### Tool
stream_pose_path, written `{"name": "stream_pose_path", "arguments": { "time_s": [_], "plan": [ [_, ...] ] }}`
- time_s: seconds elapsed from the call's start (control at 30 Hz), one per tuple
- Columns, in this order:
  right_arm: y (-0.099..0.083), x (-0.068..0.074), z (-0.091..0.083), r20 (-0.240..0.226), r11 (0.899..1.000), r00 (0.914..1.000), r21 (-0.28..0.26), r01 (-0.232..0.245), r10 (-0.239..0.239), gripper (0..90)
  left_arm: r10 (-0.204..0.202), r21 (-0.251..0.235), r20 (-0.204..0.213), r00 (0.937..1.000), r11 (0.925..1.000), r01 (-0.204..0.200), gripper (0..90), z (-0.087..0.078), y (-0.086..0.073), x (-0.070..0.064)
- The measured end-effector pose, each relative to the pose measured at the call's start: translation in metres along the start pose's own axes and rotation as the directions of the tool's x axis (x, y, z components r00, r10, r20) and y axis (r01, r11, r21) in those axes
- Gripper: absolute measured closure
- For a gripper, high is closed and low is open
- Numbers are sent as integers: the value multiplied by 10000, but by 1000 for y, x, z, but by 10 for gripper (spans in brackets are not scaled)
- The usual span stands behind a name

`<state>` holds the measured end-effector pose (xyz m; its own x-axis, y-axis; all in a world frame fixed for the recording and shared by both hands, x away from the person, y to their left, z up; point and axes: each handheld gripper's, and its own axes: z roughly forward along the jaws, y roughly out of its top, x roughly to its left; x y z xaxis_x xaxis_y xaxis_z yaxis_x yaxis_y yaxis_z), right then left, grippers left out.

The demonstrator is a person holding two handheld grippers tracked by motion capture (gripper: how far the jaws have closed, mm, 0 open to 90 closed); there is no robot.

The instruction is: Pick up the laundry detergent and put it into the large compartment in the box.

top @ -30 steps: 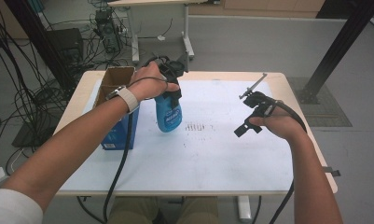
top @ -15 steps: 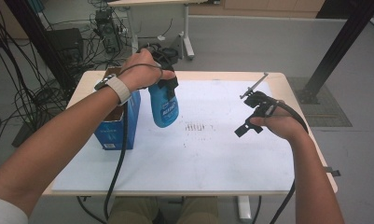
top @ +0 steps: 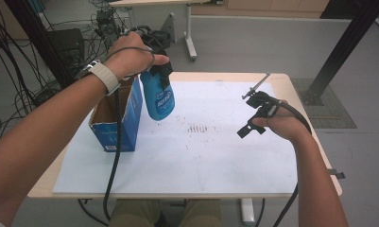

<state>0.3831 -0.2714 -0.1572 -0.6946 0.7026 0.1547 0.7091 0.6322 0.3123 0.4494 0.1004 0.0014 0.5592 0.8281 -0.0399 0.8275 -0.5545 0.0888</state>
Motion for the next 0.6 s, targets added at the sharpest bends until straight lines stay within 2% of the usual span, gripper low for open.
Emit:
{"name": "stream_pose_path", "arguments": {
  "time_s": [0.37,0.6],
  "plan": [
    [6,4,-2,-4,9998,9998,-23,206,-206,84,-585,16,98,9982,9983,585,385,-28,-10,11],
    [9,6,-2,4,9996,9997,-72,256,-256,84,-1263,-235,96,9919,9917,1265,386,-44,-20,19]
  ]
}}
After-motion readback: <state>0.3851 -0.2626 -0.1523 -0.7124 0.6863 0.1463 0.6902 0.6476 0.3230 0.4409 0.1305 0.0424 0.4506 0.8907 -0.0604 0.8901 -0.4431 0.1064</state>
